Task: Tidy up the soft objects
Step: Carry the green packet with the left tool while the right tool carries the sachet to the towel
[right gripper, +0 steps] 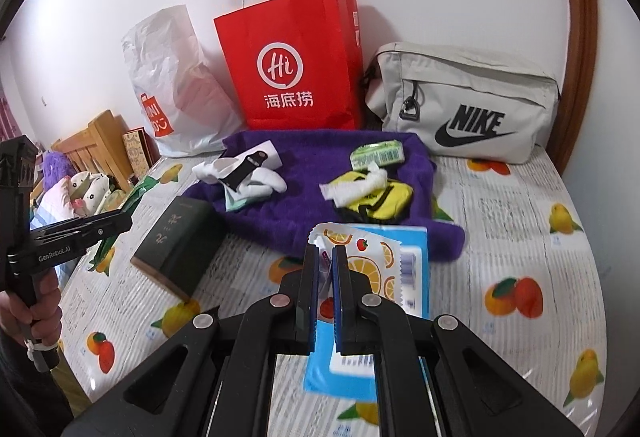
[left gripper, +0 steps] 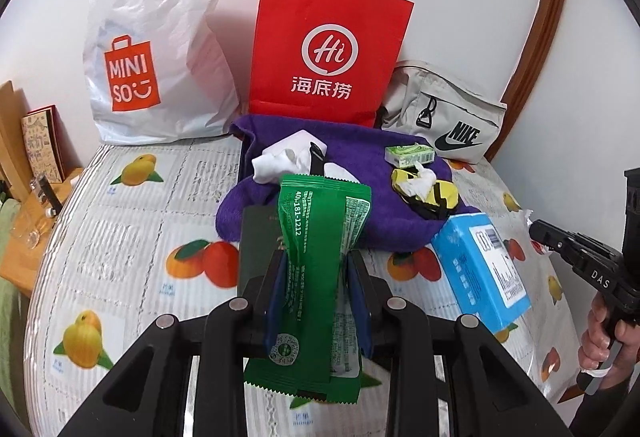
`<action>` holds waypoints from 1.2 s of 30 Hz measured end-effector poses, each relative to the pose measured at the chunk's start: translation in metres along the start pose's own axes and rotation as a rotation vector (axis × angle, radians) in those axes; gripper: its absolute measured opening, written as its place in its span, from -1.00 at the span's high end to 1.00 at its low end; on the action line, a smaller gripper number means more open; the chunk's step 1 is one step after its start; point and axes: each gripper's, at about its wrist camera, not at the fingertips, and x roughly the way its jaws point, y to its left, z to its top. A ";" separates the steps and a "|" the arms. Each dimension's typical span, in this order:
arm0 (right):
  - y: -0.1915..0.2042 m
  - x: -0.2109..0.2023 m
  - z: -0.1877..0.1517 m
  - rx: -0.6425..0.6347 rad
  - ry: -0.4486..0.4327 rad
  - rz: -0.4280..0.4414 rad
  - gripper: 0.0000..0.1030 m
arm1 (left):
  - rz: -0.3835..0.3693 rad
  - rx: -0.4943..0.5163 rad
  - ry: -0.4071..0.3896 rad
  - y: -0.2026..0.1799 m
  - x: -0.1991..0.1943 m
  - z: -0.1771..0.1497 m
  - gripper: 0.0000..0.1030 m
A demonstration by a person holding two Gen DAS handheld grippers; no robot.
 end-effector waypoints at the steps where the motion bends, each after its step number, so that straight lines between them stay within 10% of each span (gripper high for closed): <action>1: -0.001 0.004 0.004 -0.004 0.000 0.001 0.88 | 0.001 0.001 0.003 -0.001 0.004 0.003 0.44; 36: -0.039 0.165 0.071 -0.027 0.175 0.037 0.75 | -0.032 -0.017 0.144 -0.026 0.137 0.077 0.42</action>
